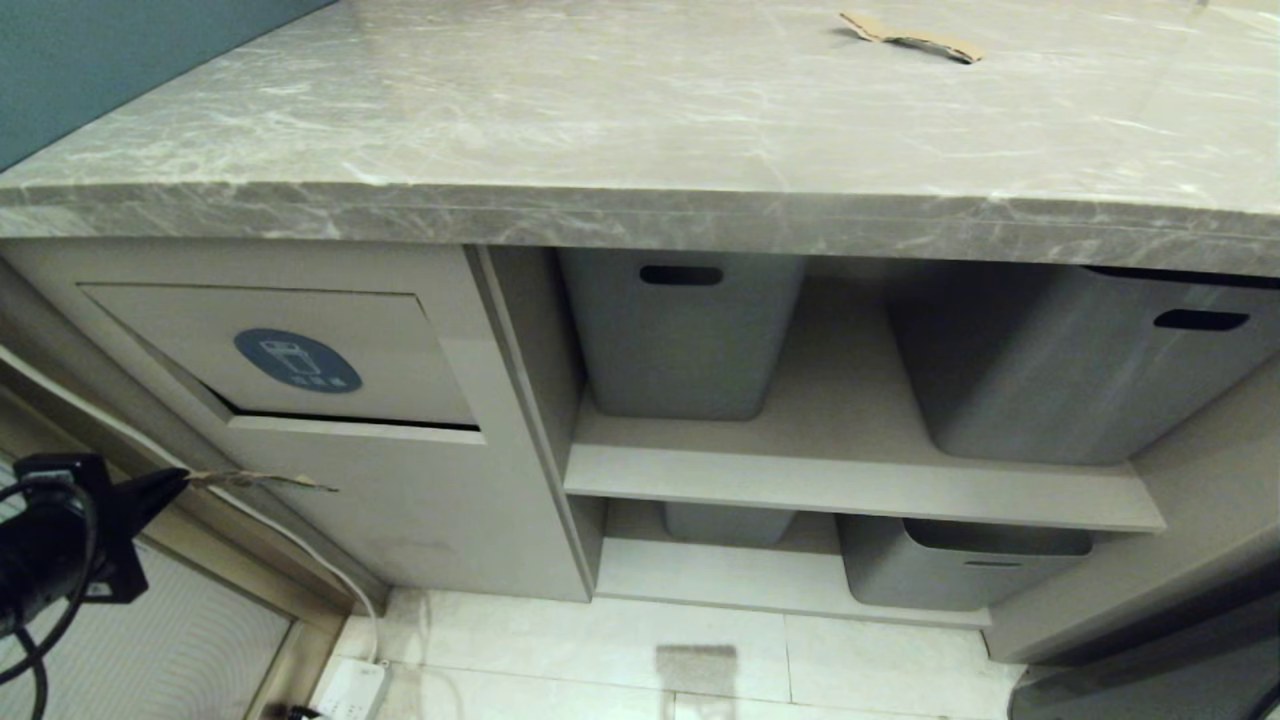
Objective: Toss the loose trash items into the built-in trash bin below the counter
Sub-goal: Put the garbage in the trash can
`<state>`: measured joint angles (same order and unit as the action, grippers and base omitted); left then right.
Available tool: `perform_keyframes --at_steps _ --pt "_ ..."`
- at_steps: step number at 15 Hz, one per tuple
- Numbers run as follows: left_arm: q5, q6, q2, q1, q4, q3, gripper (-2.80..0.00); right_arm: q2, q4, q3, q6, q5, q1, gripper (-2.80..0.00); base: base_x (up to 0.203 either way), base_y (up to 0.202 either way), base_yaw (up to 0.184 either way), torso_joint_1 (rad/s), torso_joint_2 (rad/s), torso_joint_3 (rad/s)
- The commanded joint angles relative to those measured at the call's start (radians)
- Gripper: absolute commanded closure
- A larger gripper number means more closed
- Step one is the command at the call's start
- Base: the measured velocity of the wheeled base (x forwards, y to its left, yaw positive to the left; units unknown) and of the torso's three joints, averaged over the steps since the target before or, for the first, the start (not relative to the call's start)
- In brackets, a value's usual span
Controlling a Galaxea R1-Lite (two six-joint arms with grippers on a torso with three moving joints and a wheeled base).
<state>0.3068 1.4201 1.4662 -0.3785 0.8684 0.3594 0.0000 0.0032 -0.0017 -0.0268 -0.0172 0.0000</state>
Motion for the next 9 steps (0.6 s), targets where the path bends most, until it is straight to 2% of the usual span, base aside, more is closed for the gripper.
perform_keyframes --at_steps 1,2,3,9 --pt "0.003 0.042 0.031 0.009 0.035 0.024 0.0 0.001 0.0 0.0 -0.001 -0.001 0.0 0.0 0.0 0.0 0.0 0.0 0.0 0.0" --pt "0.003 0.075 0.042 0.016 0.064 0.039 0.0 0.0 0.0 0.0 0.0 -0.001 0.0 0.0 0.0 0.0 0.0 0.0 0.0 0.0" --pt "0.003 0.081 0.053 0.032 0.073 0.046 0.0 0.001 0.0 0.0 0.0 0.0 0.0 0.0 0.0 0.0 0.0 0.0 0.0 0.0" --pt "0.001 0.085 0.191 0.043 0.103 0.153 0.0 0.002 0.0 0.0 0.0 0.0 0.0 0.0 0.0 0.0 0.0 0.0 0.0 0.0"
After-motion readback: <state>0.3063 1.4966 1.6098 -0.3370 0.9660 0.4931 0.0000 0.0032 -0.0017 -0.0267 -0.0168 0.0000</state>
